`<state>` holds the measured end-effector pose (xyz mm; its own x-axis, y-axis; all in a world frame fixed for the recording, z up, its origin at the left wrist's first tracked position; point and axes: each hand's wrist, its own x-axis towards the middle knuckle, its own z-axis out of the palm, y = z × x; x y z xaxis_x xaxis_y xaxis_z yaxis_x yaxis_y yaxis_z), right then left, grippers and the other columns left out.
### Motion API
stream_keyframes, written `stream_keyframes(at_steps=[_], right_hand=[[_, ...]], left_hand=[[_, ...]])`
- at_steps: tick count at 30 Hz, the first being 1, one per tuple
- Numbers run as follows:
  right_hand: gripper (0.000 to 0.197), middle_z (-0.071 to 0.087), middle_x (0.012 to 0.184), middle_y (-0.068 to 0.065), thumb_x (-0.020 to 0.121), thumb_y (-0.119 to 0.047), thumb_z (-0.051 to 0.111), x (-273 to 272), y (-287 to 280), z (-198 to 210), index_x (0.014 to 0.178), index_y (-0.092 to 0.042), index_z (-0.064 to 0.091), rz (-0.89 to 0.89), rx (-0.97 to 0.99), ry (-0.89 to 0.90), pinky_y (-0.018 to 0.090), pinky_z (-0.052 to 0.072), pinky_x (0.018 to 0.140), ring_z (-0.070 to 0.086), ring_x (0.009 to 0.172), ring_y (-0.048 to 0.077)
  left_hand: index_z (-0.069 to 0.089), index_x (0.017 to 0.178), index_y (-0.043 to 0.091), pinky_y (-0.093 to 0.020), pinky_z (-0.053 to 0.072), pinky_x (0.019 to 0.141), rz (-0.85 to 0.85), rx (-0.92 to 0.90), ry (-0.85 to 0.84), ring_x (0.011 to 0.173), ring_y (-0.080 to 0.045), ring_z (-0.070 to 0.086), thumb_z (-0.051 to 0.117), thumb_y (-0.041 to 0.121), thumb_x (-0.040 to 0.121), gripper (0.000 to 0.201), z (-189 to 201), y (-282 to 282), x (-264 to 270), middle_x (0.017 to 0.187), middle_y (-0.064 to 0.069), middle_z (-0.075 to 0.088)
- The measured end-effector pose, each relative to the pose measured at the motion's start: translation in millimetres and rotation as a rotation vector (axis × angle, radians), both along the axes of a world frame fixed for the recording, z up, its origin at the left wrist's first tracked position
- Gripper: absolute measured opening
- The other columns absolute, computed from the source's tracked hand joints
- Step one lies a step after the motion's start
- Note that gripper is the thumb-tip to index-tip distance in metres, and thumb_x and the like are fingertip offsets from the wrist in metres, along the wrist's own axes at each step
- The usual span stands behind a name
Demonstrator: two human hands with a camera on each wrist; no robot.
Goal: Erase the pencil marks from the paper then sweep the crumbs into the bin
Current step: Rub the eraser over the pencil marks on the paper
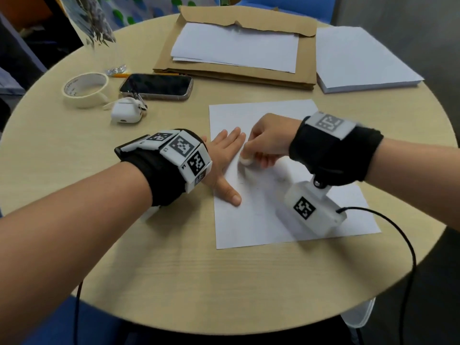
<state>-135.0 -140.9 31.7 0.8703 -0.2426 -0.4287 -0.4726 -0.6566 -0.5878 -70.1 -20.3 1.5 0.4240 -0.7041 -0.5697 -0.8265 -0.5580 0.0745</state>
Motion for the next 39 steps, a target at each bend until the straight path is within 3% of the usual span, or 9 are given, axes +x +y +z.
stream_keyframes(at_steps=[3,7,14,17,20,25,28,32,39], right_hand=[[0.011,0.059,0.049,0.003,0.075,-0.013,0.067,-16,6,-7,0.069,-0.004,0.064,0.089,-0.030,0.029,0.023,0.045,0.050,0.050,0.038,0.012],[0.015,0.062,0.058,0.009,0.072,-0.017,0.068,-38,13,-9,0.077,-0.003,0.066,0.163,0.030,0.091,0.025,0.041,0.050,0.049,0.042,0.014],[0.013,0.057,0.059,0.007,0.079,-0.009,0.067,-15,-1,-3,0.069,-0.006,0.060,0.008,0.096,0.111,0.014,0.040,0.037,0.049,0.045,0.013],[0.014,0.055,0.060,0.007,0.084,-0.007,0.061,3,-12,2,0.071,-0.004,0.057,-0.112,0.125,0.049,0.012,0.040,0.035,0.046,0.044,0.013],[0.010,0.057,0.059,0.007,0.080,-0.009,0.064,-2,-4,-4,0.072,-0.004,0.060,-0.070,0.039,-0.006,0.015,0.041,0.038,0.049,0.045,0.014],[0.013,0.057,0.047,0.001,0.072,-0.014,0.072,-32,18,-8,0.070,-0.008,0.061,0.207,0.051,0.161,0.018,0.040,0.040,0.049,0.037,0.012],[0.016,0.053,0.036,-0.003,0.075,-0.012,0.071,-16,14,-2,0.065,-0.008,0.059,0.157,-0.042,0.123,0.016,0.039,0.038,0.048,0.034,0.010],[0.011,0.055,0.052,0.003,0.077,-0.014,0.066,2,13,3,0.070,-0.008,0.061,0.042,-0.107,-0.004,0.012,0.037,0.036,0.046,0.041,0.012],[0.015,0.059,0.053,0.004,0.072,-0.020,0.071,-19,14,-1,0.070,-0.007,0.064,0.219,-0.097,0.130,0.019,0.039,0.046,0.045,0.038,0.013]], left_hand=[[-0.027,0.144,0.015,-0.049,-0.002,0.118,0.007,-0.008,-0.006,0.143,-0.021,-0.021,0.068,0.064,0.065,0.132,-1,0,-1,0.153,-0.001,-0.030],[-0.024,0.145,0.017,-0.048,-0.002,0.118,0.020,-0.014,-0.007,0.144,-0.019,-0.019,0.069,0.063,0.064,0.131,1,-1,-2,0.153,0.001,-0.029],[0.015,0.145,0.008,-0.036,0.022,0.114,0.060,-0.173,-0.050,0.139,-0.025,0.026,0.072,0.059,0.061,0.114,9,10,-16,0.155,-0.010,0.015],[-0.006,0.149,0.011,-0.031,0.008,0.117,0.045,-0.100,0.008,0.146,-0.022,-0.002,0.073,0.056,0.063,0.126,10,14,-14,0.157,-0.005,-0.013],[-0.017,0.147,0.012,-0.031,0.000,0.117,0.031,-0.069,0.034,0.145,-0.022,-0.014,0.073,0.056,0.063,0.131,5,15,-11,0.155,-0.005,-0.023],[-0.022,0.145,0.009,-0.033,-0.005,0.118,0.025,-0.050,0.049,0.143,-0.023,-0.019,0.072,0.056,0.064,0.133,2,15,-10,0.153,-0.007,-0.027],[-0.022,0.145,0.012,-0.033,-0.006,0.117,0.027,-0.062,0.067,0.143,-0.022,-0.020,0.072,0.056,0.063,0.132,0,15,-8,0.153,-0.006,-0.028],[-0.020,0.146,0.016,-0.033,-0.005,0.116,0.043,-0.095,0.081,0.144,-0.023,-0.018,0.074,0.055,0.061,0.133,0,15,-8,0.154,-0.006,-0.025],[-0.023,0.146,0.014,-0.032,-0.008,0.115,0.055,-0.070,0.090,0.143,-0.021,-0.022,0.072,0.055,0.063,0.133,1,14,-9,0.153,-0.005,-0.029]])
